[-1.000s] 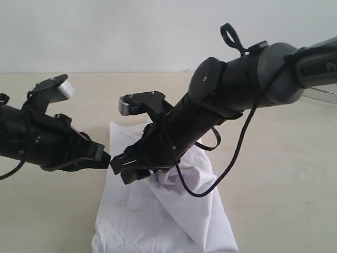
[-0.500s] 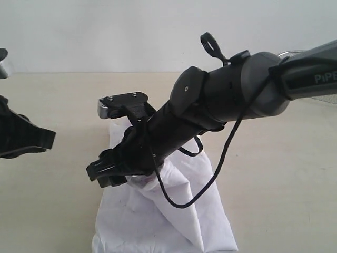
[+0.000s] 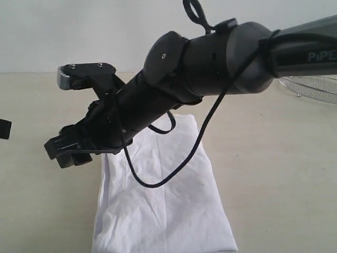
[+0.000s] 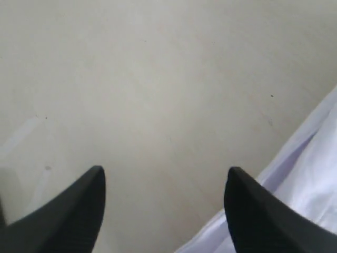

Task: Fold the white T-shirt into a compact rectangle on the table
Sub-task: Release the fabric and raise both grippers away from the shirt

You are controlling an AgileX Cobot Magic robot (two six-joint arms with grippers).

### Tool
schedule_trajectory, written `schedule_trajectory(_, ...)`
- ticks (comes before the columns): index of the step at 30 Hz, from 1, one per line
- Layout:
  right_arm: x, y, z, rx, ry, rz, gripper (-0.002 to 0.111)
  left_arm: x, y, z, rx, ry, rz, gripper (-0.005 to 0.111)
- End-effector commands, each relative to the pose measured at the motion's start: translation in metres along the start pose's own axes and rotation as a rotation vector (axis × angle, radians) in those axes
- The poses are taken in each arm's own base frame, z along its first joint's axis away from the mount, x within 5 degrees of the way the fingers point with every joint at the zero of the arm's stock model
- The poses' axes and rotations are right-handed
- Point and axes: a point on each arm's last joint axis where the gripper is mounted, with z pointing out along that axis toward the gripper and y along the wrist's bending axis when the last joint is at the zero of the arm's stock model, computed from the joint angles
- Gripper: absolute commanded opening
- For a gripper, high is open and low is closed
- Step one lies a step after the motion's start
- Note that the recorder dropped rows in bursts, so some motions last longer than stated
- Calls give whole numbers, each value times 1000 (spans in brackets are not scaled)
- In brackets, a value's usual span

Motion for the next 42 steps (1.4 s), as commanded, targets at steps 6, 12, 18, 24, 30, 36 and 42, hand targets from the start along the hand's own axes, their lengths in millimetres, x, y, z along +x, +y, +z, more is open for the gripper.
schedule_trajectory(6,-2,-68,-63,247,141,-78,1,-1,-34,19,328,-50,1,5)
schedule_trajectory(12,4,-138,-98,393,115,102,0,-8,-62,103,454,22,51,5)
schedule_trajectory(18,61,-130,-60,287,421,177,0,-50,-94,205,513,102,76,5)
schedule_trajectory(24,135,-102,-24,303,544,221,0,-49,-76,247,442,132,57,5)
schedule_trajectory(30,130,-92,-36,313,483,199,0,-60,-69,269,379,88,90,5)
schedule_trajectory(36,101,-68,-80,326,313,135,0,-116,-66,226,438,-91,124,5)
schedule_trajectory(42,84,-68,-115,472,181,-5,0,-128,-48,167,455,-67,140,5)
